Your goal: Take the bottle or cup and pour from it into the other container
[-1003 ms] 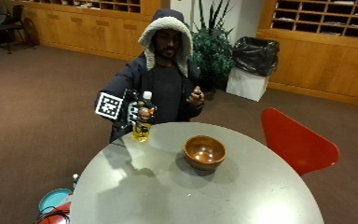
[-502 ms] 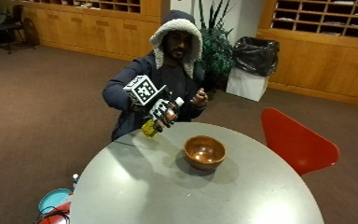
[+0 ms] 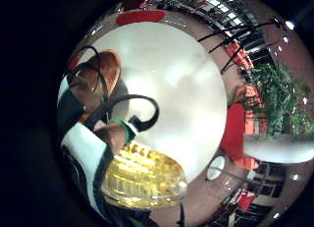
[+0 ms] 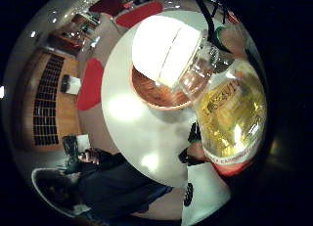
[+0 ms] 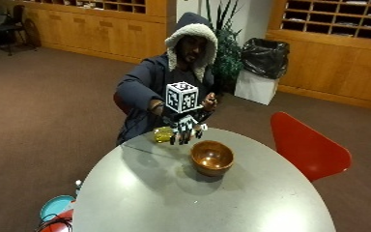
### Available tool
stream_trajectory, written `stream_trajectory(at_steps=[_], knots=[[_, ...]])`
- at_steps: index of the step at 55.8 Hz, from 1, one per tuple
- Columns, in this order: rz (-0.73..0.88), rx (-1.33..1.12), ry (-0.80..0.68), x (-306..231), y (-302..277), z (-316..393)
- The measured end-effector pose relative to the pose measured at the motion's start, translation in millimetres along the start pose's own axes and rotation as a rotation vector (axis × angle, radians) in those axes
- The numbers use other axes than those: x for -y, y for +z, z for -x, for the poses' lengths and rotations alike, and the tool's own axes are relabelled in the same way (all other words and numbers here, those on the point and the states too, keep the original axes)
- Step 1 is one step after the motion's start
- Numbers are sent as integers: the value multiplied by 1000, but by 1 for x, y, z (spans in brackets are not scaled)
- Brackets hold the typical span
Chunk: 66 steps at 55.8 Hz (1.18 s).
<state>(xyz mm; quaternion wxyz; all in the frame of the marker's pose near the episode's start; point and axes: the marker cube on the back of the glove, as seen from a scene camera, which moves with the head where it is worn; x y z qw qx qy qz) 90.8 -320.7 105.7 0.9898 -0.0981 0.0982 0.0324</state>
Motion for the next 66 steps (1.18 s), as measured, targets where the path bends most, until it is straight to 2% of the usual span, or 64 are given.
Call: stream_trajectory(at_steps=[12, 31, 66], knots=[[137, -213, -24, 19, 16, 15], [217, -420, -67, 37, 29, 37], [251, -477, -74, 34, 31, 40]])
